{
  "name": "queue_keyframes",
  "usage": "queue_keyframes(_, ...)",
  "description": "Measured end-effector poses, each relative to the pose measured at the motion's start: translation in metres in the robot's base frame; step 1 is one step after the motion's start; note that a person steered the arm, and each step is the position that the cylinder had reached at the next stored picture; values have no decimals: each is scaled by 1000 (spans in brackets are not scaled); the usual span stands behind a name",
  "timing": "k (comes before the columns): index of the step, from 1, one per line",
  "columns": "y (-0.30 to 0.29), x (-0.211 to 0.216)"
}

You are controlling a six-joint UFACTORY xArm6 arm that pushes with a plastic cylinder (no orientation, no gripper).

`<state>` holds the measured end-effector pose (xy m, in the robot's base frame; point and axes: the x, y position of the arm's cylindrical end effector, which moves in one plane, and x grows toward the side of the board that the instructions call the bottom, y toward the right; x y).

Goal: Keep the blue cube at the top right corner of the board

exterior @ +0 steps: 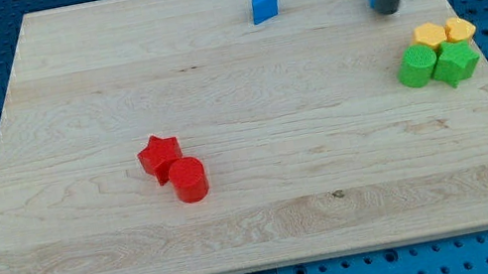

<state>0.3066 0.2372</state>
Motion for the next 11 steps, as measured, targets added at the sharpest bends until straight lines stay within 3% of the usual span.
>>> queue_keyframes(1,32,-23)
queue_keyframes(2,25,-6)
queue_keyframes(3,-8,16)
queue_keyframes(4,-33,-1)
queue_keyframes(7,16,-22)
queue_keyframes(11,17,-43)
